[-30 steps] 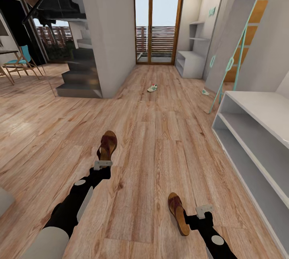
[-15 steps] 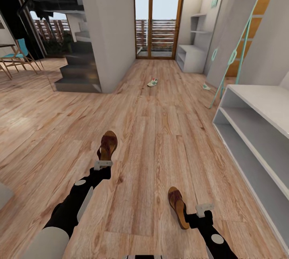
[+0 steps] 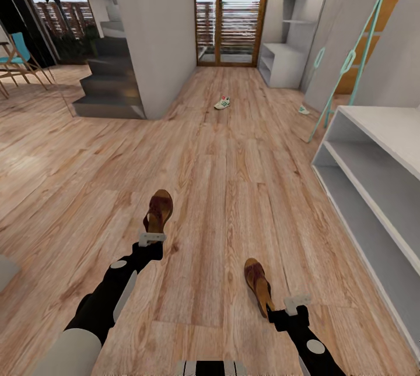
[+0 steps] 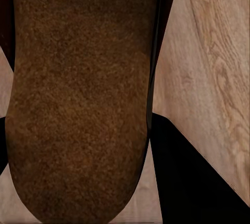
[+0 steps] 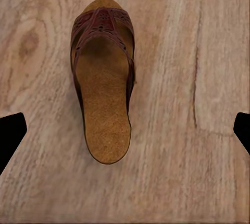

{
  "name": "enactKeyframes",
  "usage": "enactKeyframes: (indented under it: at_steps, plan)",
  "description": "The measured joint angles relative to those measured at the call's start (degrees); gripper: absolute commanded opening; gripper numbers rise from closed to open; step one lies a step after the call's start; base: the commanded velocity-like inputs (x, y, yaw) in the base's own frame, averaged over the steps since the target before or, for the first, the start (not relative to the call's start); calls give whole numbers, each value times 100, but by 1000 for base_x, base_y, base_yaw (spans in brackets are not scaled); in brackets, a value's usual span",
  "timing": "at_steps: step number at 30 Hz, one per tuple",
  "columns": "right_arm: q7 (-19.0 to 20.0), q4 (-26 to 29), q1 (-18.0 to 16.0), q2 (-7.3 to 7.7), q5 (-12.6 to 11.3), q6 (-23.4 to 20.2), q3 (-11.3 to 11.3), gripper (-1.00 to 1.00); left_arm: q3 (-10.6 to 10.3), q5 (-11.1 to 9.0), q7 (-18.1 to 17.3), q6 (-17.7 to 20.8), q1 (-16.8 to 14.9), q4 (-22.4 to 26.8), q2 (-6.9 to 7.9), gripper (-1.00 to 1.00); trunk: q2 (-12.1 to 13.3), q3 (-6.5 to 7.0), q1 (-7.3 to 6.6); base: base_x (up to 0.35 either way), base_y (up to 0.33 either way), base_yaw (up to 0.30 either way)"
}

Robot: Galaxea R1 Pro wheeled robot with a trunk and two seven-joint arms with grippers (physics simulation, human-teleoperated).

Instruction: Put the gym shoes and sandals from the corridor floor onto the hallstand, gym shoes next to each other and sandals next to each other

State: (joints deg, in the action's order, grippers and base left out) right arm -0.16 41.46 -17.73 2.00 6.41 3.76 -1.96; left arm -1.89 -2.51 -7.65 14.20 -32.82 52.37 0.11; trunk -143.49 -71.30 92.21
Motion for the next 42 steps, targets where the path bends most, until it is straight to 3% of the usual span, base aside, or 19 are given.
enactKeyframes:
  at_steps: [13,19,25,26,30,38,42]
  plan:
    - [-6,-5,0,-2,0,8,-9,100,-8,-33,-2,-11,21,0,5,-100,-18,-373,33,0,0,0]
    - [-7,104,-34,-84,-4,-5,-24,100,-19,-23,-4,-13,29,1,19,-100,-18,-377,33,0,0,0]
    - [-14,313,-426,-177,5,-66,-29,100,-18,-23,-5,-7,31,0,27,-100,-18,-377,33,0,0,0]
    - [-15,176,-703,-187,3,-108,-27,100,-15,-22,-4,-6,31,0,21,-100,-18,-376,33,0,0,0]
    - [-15,-229,-992,-191,3,-120,-12,100,-10,-22,-3,-3,31,1,15,-100,-18,-377,33,0,0,0]
    - [-15,-956,-1091,-192,3,-29,11,100,-10,-30,-3,10,31,54,11,-100,-18,-377,33,0,0,0]
    - [-15,-1101,-1097,-190,6,286,12,100,-13,-30,-2,18,31,73,8,-100,-18,-377,33,0,0,0]
